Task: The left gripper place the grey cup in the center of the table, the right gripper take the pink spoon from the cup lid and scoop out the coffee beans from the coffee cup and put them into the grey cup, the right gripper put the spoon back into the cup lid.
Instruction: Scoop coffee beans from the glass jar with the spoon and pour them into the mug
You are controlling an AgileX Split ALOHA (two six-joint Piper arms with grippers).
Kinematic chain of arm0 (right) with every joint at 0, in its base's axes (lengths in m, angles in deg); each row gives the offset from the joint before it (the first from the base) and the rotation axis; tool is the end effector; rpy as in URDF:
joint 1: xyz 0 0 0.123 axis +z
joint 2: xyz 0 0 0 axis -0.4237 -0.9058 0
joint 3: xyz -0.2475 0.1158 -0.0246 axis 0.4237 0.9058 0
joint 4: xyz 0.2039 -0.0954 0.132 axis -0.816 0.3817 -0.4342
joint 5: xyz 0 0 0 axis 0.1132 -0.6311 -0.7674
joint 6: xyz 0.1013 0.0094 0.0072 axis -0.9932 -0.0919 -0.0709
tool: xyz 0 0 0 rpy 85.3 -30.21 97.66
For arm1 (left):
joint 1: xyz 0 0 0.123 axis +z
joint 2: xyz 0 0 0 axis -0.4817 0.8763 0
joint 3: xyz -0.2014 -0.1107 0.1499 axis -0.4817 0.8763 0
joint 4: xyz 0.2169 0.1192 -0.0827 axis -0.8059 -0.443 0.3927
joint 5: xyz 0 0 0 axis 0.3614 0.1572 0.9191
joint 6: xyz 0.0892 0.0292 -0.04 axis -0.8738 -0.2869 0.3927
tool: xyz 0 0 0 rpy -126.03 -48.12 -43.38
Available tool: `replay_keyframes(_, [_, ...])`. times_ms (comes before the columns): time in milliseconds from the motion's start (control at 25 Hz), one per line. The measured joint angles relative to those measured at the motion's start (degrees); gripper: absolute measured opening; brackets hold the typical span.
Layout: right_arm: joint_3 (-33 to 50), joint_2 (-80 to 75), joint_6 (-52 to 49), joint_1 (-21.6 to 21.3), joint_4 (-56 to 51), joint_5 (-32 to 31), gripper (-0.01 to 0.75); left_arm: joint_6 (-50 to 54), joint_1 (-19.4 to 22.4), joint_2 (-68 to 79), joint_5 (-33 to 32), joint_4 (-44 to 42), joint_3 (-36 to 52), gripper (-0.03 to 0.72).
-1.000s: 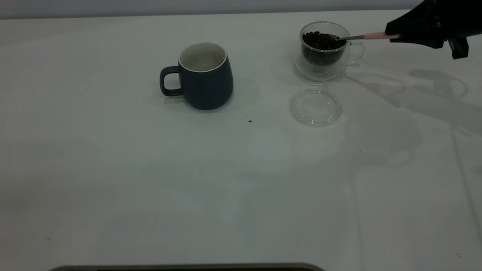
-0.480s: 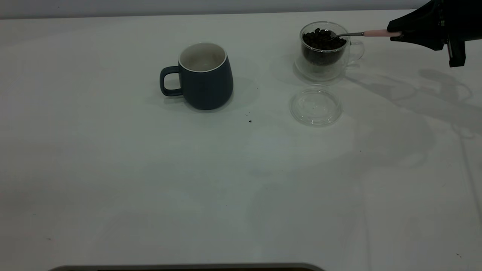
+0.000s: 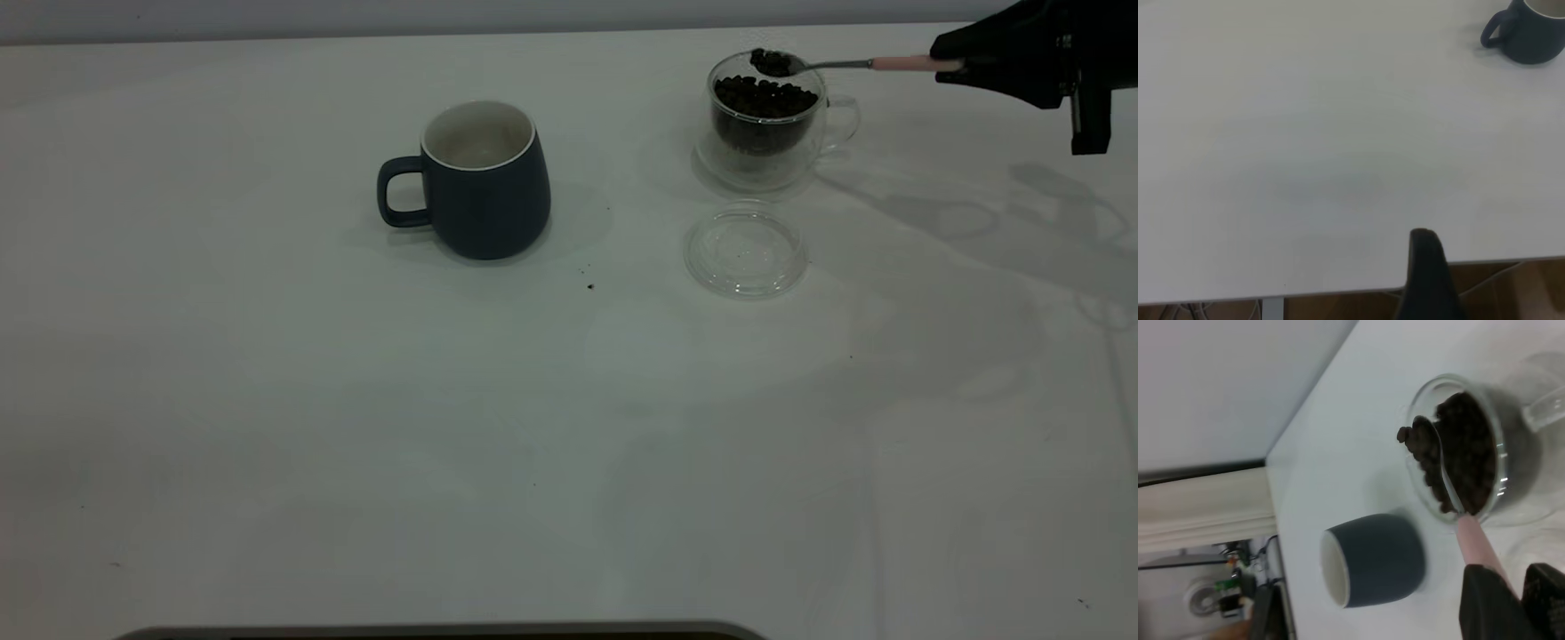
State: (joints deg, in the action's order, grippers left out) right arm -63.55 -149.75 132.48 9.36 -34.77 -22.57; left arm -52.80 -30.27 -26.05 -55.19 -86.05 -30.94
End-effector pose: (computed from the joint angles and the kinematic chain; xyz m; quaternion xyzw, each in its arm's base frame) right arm 0.4091 -0.0245 0.0226 0.2143 0.8170 0.5026 0.1844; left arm 0.0191 -0.0036 0.2665 0.0189 0.8704 -0.0190 0.4916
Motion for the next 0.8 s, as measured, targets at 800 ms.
replay_keyframes(800, [0.0,0.0,-0.6,-0.1,-1.3,-6.3,0.114,0.0,0.0,0.0,0.0,0.0,0.0,0.565])
